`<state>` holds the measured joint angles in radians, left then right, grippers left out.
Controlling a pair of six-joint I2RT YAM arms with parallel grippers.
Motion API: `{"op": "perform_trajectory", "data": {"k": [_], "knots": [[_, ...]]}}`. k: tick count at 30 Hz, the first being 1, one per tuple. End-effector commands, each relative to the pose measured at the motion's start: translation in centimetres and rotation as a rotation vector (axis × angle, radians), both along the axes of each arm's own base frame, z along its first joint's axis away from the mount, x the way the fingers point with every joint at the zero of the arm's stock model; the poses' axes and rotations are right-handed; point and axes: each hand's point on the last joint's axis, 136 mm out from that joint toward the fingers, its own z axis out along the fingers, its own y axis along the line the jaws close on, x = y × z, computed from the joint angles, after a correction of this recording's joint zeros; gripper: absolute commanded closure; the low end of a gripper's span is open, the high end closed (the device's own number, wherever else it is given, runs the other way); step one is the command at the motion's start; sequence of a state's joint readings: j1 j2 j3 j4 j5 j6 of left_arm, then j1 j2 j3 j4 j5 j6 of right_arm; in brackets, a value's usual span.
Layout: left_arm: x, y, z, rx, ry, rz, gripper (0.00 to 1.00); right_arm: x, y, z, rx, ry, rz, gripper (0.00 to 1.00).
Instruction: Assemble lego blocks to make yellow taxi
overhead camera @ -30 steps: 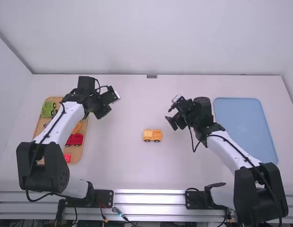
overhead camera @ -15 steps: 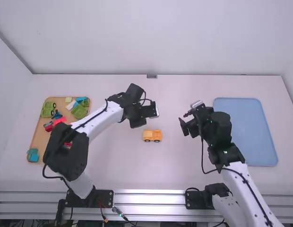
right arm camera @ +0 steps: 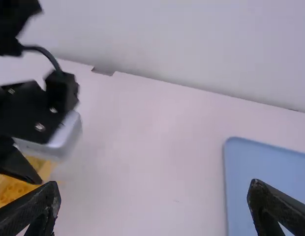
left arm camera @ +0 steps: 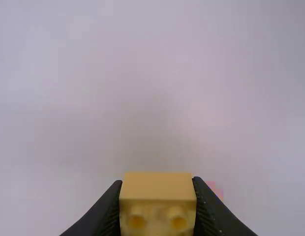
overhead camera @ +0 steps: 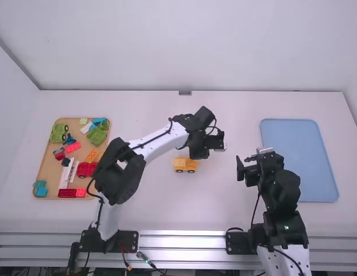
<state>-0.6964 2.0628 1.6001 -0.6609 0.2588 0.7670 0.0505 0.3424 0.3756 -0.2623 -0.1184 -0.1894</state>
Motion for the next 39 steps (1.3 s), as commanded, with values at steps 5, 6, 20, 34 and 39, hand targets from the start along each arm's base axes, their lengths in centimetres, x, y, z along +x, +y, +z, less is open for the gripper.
{"op": "perform_trajectory", "data": {"k": [5,6,20,34,39], "knots": [[-2.5,-3.7,-2.6,0.022,0.027,-0.033,0.98,-1.3,-1.2,0.3,0.013,-0.037,-0.048,0.01],[-2.5,-4.0,-3.2,0.040,0.009,-0.021,0.98,-1.4,-1.4,0.3,0.015,-0.040,-0.057,0.01],[-1.8,-4.0,-6.0,0.125,-0.061,-0.007,0.74,-1.5,-1.1,0.4,0.027,-0.049,-0.033,0.01],[-1.5,-3.4,-7.0,0.149,-0.100,-0.042,0.01,-1.5,-1.1,0.5,0.020,-0.053,-0.030,0.01],[0.2,-3.0,-5.8,0.188,-0.182,-0.009,0.01,-1.4,-1.1,0.7,0.019,-0.061,-0.031,0.01]]}}
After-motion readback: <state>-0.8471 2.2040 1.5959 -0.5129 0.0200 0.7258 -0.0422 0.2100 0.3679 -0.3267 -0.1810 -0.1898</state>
